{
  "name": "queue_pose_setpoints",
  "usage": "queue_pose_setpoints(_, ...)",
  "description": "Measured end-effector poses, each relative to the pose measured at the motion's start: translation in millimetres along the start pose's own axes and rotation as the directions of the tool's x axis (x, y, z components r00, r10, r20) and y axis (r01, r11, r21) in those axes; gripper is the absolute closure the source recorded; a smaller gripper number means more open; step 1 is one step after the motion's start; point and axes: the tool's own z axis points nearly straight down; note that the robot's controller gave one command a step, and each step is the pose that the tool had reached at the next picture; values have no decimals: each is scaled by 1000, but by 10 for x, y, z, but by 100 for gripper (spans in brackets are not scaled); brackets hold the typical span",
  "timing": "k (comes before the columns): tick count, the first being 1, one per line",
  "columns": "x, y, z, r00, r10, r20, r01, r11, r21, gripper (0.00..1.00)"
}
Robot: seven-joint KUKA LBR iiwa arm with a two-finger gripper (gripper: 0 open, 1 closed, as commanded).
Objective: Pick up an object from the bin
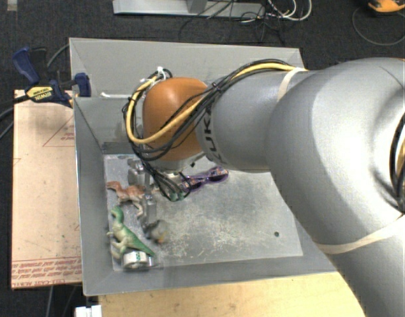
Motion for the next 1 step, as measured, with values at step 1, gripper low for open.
queue_pose_setpoints(1, 12, -66, -37, 980, -198, 2, 198, 980, -1, 100)
